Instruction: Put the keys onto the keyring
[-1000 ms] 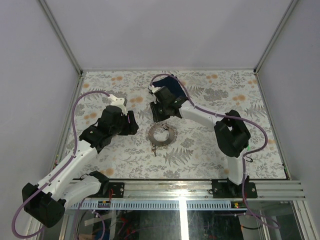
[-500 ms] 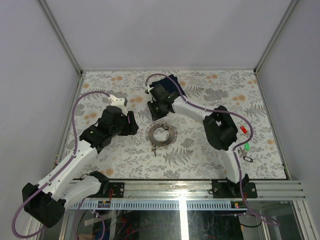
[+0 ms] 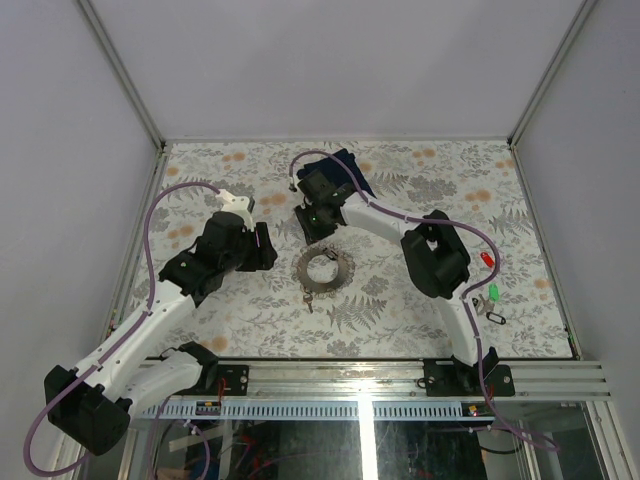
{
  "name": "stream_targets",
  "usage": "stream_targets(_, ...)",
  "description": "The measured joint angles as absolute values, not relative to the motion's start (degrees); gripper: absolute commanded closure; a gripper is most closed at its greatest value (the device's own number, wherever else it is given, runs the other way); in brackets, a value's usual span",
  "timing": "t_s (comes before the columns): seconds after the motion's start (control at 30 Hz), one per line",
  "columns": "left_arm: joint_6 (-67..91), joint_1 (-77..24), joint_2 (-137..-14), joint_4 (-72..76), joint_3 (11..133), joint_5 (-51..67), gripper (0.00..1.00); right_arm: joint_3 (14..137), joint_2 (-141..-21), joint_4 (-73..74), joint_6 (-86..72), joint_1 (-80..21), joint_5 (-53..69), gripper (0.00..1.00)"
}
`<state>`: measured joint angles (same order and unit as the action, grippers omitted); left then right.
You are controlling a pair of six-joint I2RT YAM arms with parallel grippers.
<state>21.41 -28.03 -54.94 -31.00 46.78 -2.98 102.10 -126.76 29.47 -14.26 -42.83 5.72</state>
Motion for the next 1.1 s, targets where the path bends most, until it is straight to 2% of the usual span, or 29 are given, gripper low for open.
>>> stream_targets(0.33,21.41,-28.03,-54.94,-31.0,46.78,-2.96,0.44,102.67,-129.12,30.22,-13.65,-42.83,5.72,0.68)
stream_targets(0.5,21.41,-28.03,-55.0,-31.0,46.78,-2.94,0.45,103.0,-129.29,30.5,-13.39,-42.83,5.72,0.72)
stream_targets(0.83,21.39,-28.03,-55.11,-31.0,46.78,-2.9,0.47,102.96,-129.29,29.87,-12.05,-42.78,8.16,1.0)
stream_targets(1.0,21.39,-28.03,-55.11,-31.0,46.78,-2.9,0.48,101.78,-129.25,27.33,-11.51,-42.78,9.3,0.99)
stream_targets(1.1,21.39,-28.03,-55.11,-31.0,46.78,-2.92,0.48,100.4,-128.88,26.41,-11.31,-42.78,8.84,0.84)
